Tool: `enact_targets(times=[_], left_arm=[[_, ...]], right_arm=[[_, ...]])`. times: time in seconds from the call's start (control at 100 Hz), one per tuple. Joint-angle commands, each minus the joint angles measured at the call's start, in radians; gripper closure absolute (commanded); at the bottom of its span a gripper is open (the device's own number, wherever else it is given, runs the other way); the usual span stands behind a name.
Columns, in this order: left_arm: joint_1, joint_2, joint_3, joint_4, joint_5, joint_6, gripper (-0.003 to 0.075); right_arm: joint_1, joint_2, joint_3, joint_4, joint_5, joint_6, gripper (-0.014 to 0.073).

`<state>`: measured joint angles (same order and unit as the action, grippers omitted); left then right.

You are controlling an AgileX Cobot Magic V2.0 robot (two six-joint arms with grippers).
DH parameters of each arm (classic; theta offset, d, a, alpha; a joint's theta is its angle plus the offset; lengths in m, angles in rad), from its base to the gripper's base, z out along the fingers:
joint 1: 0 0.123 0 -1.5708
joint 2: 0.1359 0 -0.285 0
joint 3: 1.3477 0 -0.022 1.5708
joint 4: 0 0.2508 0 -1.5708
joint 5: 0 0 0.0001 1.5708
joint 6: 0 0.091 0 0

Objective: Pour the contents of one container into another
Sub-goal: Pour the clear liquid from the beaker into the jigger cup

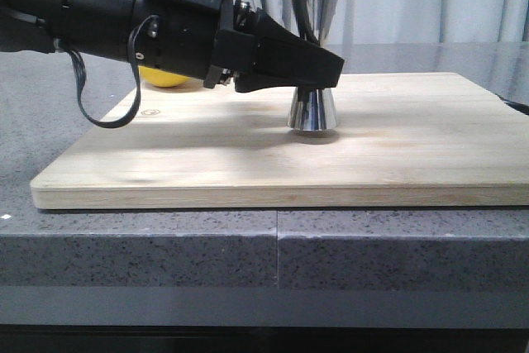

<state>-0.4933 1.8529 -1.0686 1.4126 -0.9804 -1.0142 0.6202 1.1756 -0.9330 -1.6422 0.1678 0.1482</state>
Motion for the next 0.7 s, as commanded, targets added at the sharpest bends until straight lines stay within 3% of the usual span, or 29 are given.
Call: enact_targets(times=[0.0,0.69], left_arm=[[0.002,-0.058,-0.031,-0.029,-0.05,-0.009,0.0741],[0.002,-0.058,-0.031,-0.029,-0.05,-0.009,0.0741]], right_arm=[[0.004,-0.032,-0.039,-0.032,0.01,-0.002,0.0301],[0.004,-0.032,-0.039,-0.067,0.028,-0.002,0.0301]])
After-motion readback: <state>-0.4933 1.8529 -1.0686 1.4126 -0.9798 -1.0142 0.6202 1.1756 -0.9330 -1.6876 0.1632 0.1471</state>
